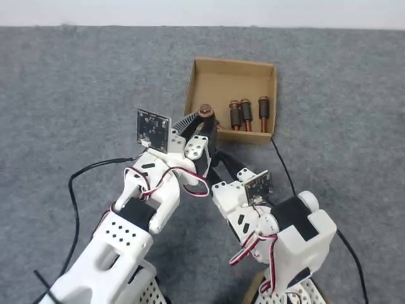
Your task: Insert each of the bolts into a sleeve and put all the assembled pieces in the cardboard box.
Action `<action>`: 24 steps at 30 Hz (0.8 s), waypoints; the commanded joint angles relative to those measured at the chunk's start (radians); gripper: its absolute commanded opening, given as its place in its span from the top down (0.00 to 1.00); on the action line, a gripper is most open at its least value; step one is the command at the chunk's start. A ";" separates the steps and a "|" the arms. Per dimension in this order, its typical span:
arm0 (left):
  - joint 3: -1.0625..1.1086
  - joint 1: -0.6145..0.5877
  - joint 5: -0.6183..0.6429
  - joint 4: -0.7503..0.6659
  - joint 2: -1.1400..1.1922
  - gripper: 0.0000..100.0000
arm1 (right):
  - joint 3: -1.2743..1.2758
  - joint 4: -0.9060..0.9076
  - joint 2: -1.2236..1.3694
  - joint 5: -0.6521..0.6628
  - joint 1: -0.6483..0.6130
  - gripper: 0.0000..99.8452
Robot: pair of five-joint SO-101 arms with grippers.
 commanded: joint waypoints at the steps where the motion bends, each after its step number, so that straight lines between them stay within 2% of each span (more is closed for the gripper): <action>1: -0.030 -0.005 0.003 -0.026 -0.031 0.99 | -0.025 0.002 -0.053 -0.005 -0.007 0.99; 8: -0.028 -0.005 0.002 -0.026 -0.031 0.99 | -0.023 0.008 -0.053 -0.003 -0.007 0.99; 15: -0.035 -0.003 -0.068 -0.052 0.046 0.99 | -0.020 0.002 -0.053 -0.003 -0.005 0.99; 24: -0.013 0.000 -0.068 -0.071 0.083 0.99 | -0.021 0.002 -0.054 0.008 0.021 0.99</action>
